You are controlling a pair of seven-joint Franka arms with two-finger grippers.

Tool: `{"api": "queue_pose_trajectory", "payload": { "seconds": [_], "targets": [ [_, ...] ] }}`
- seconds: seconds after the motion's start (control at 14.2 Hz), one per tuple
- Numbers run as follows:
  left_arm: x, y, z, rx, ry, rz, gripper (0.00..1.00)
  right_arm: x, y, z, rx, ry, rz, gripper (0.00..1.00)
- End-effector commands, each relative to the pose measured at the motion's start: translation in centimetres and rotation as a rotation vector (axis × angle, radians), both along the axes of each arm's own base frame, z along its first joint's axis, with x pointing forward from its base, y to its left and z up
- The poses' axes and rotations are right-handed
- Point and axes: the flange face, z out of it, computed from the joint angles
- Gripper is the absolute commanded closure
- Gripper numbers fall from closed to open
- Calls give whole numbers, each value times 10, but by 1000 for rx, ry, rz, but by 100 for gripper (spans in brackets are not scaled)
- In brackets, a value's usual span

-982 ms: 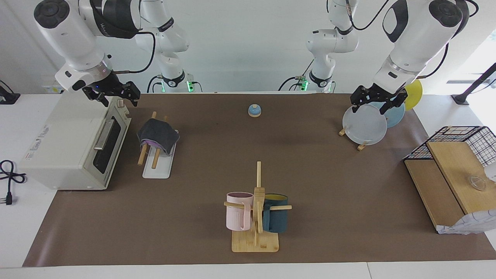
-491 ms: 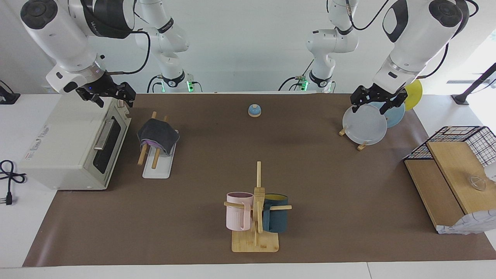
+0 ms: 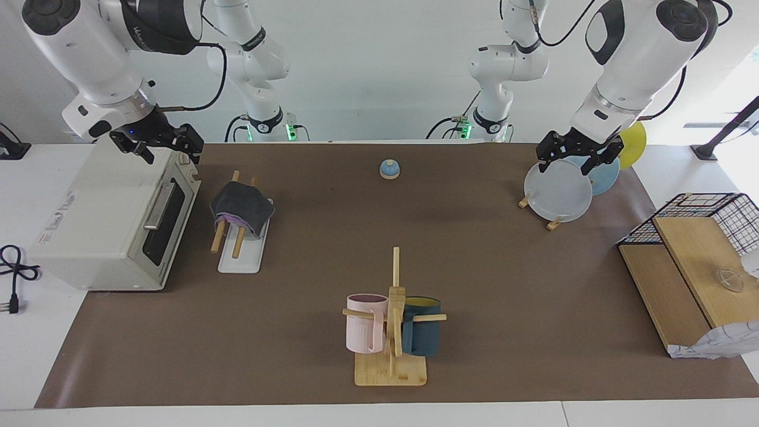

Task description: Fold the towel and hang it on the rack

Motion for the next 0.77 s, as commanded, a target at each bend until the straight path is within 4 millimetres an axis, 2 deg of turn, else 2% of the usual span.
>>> {"api": "queue_pose_trajectory", "payload": {
  "seconds": [0.0,0.14,0.49,0.7],
  "targets": [
    [-5,2,4,-11,2,4,0,-4,-1,10,14,-12,-28,0],
    [-5,2,4,-11,0,4,0,-4,-5,10,14,-13,-33,0],
    [-5,2,4,-11,0,4,0,0,3,10,8,-20,-17,0],
    [-5,2,4,-11,0,4,0,1,1,16,10,-36,-22,0]
  ]
}}
